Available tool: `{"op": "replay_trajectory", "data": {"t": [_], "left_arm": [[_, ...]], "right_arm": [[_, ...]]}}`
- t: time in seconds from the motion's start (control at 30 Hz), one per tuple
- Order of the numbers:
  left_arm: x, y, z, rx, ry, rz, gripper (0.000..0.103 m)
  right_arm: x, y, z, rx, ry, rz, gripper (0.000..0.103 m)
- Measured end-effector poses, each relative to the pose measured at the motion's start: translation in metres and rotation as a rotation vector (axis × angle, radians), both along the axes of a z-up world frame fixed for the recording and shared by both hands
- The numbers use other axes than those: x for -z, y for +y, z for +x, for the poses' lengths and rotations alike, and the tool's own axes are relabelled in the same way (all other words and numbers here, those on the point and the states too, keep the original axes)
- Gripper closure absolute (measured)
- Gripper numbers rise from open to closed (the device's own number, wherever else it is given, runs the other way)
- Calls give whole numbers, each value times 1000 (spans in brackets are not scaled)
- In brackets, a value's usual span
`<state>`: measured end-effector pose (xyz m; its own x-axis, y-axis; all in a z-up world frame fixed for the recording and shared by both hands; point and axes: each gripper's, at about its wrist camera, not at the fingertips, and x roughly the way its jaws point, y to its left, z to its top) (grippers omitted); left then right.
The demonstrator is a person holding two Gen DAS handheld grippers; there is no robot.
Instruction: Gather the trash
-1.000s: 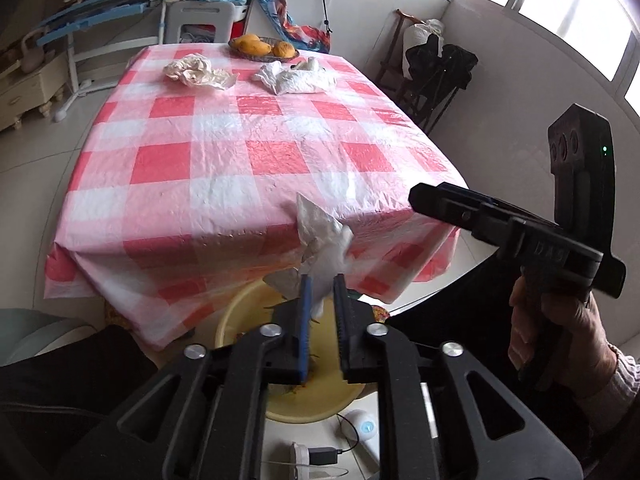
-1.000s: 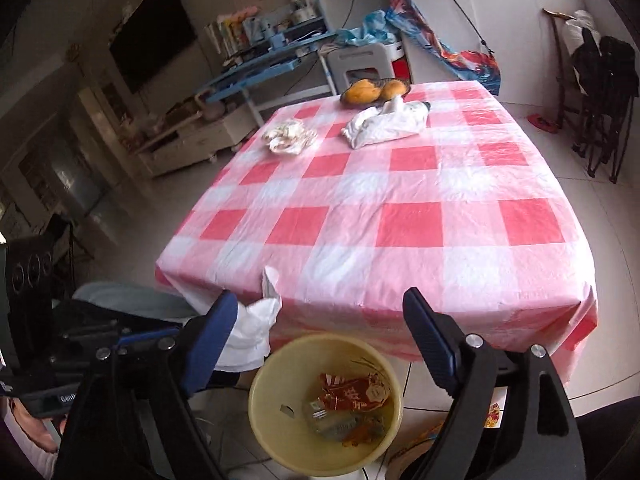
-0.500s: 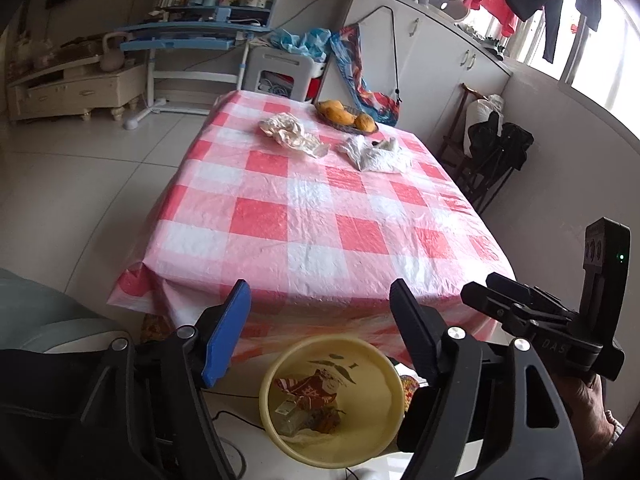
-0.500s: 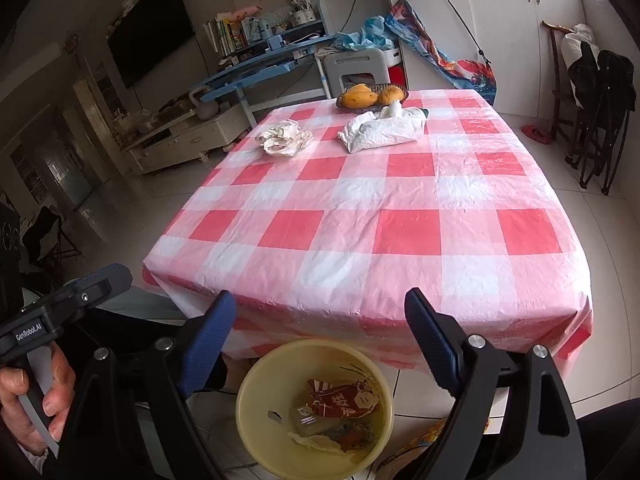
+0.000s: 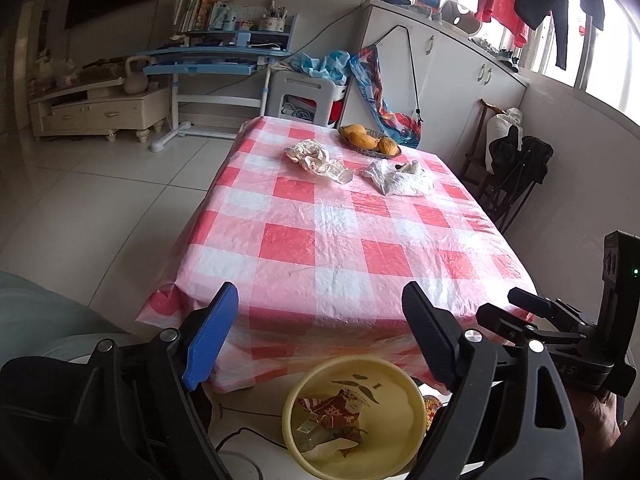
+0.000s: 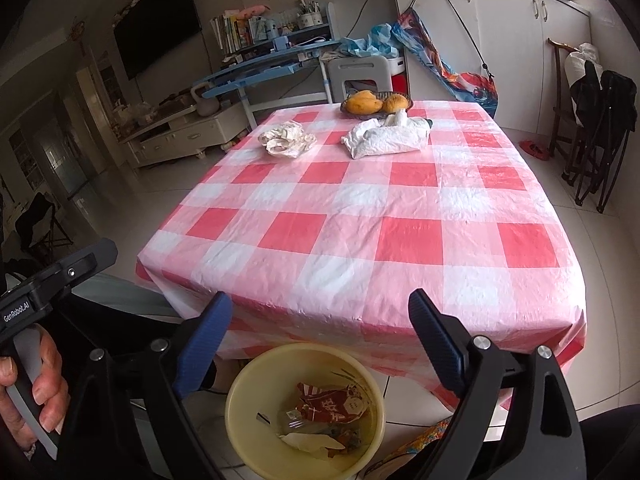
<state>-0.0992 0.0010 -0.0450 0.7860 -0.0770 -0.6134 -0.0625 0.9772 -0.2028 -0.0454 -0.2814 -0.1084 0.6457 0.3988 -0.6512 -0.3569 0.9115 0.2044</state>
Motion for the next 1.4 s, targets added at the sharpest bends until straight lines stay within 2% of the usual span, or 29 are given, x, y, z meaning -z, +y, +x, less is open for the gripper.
{"op": "replay_trajectory", "data": {"t": [0.77, 1.4], "left_arm": [[1, -4, 0, 1, 1, 23, 20], [2, -5, 2, 0, 9, 23, 19]], "right_arm": [[4, 27, -7, -45, -56, -123, 17], [6, 32, -8, -53, -56, -137, 16]]}}
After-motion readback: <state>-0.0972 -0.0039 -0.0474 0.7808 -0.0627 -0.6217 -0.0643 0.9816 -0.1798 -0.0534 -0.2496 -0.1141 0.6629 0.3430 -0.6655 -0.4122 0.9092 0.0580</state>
